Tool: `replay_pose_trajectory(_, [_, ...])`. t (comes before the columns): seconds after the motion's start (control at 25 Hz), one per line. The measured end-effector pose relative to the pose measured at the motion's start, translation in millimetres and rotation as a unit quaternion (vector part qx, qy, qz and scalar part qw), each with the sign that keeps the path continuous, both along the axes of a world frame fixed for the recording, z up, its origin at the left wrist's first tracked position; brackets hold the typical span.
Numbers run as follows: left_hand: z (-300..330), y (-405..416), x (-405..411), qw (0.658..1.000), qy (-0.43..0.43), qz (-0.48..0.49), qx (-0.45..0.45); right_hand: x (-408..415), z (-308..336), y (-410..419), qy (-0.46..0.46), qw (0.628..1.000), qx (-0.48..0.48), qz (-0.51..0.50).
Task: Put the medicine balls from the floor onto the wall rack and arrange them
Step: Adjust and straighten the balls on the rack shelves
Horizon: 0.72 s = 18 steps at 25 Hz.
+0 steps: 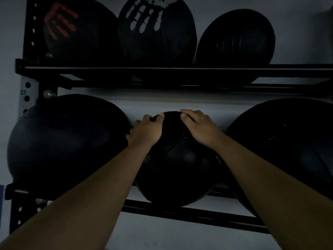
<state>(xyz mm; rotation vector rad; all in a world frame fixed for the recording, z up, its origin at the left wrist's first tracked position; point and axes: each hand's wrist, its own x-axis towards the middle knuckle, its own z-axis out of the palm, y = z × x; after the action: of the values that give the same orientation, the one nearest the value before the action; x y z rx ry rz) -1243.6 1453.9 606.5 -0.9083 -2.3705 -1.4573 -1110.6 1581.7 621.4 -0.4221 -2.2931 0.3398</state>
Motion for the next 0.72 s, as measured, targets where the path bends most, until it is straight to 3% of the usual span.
replay_pose_trajectory(0.08, [-8, -1, 6, 0.999, 0.027, 0.019, 0.031, -2, -6, 0, 0.04, 0.999, -0.008, 0.003])
replay_pose_trajectory(0.24, [-34, -16, 12, 0.973, 0.113, -0.109, 0.172, 6, -26, -14, 0.2, 0.979, -0.043, -0.003])
replay_pose_trajectory(0.4, [-39, -20, 6, 0.976, 0.105, -0.125, 0.147, 14, -63, -20, 0.14, 0.988, 0.034, -0.051])
replay_pose_trajectory(0.72, [-24, -19, 4, 0.986, 0.115, -0.105, 0.063, 12, -53, -15, 0.166, 0.985, 0.03, -0.047])
